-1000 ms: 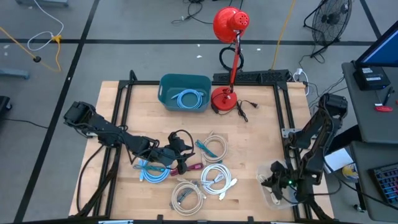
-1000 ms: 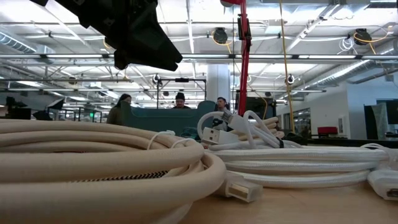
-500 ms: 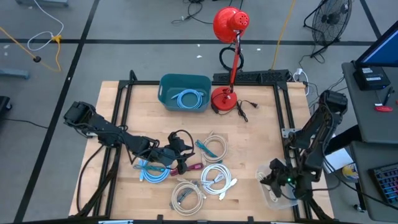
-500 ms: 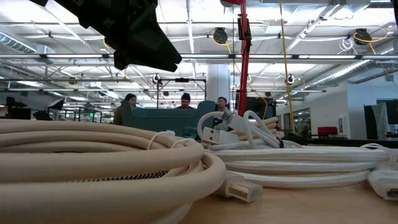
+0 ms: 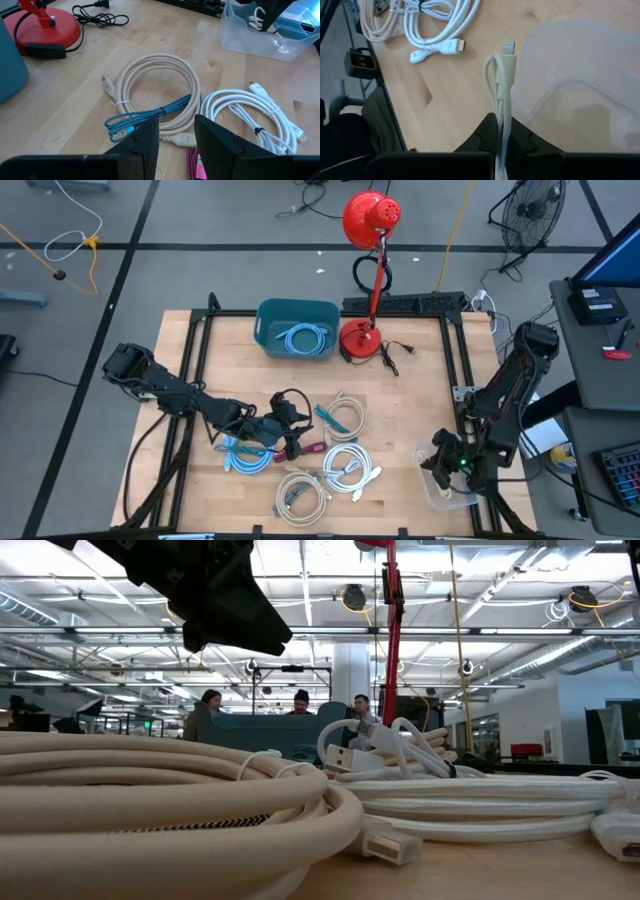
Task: Pick & Place USB Port
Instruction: Put the light brown charger cable into the transparent bin
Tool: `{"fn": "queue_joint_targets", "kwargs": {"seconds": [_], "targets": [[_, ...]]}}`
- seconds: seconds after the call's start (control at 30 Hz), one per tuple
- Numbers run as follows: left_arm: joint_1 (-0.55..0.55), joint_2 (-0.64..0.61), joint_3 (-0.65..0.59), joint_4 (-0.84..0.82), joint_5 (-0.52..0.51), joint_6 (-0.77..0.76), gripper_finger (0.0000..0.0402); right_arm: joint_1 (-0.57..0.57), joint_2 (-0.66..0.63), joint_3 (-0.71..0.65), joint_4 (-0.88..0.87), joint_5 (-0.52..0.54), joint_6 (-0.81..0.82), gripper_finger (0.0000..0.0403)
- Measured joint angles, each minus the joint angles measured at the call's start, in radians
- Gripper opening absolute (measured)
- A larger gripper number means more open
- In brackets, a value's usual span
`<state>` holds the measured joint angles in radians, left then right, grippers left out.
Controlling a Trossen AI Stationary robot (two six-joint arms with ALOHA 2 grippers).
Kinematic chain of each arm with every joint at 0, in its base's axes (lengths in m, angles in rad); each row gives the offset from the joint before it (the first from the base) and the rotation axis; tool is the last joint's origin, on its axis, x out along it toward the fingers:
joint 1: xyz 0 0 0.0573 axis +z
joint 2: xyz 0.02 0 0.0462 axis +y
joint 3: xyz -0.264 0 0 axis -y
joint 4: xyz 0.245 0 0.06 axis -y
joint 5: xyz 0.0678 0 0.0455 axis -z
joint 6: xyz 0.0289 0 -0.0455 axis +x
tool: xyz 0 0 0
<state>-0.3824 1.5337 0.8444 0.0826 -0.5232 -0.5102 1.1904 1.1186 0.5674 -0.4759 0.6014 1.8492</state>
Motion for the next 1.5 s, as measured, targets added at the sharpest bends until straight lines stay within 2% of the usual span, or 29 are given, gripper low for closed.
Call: {"fn": "queue_joint_targets", "kwargs": {"seconds": [0.27,0.63,0.87,1.0,1.17,1.4,1.5], "targets": [[0.0,0.0,0.0,-0.003,0.0,-0.001,0.0127,0.0,-0.041,0.0,-0.002,-0.012,-0.005,0.0012],[-0.005,0.0,0.0,-0.004,-0.001,-0.004,0.0127,0.0,-0.126,0.0,-0.139,-0.126,0.081,0.0015],[-0.005,0.0,0.0,-0.004,-0.002,-0.004,0.0127,0.0,-0.183,0.022,-0.157,-0.1,0.031,0.0015],[-0.005,0.0,0.0,-0.004,-0.002,-0.004,0.0127,0.0,-0.187,0.086,-0.275,-0.115,0.074,0.0015],[-0.005,0.0,0.0,-0.005,-0.002,-0.003,0.0127,0.0,-0.187,0.151,-0.422,-0.195,0.179,0.0015],[-0.005,0.0,0.0,-0.005,-0.002,-0.003,0.0127,0.0,-0.148,0.151,-0.42,-0.438,0.314,0.0022],[-0.005,0.0,0.0,-0.005,-0.002,-0.003,0.0127,0.0,-0.126,0.151,-0.396,-0.472,0.323,0.0039]]}}
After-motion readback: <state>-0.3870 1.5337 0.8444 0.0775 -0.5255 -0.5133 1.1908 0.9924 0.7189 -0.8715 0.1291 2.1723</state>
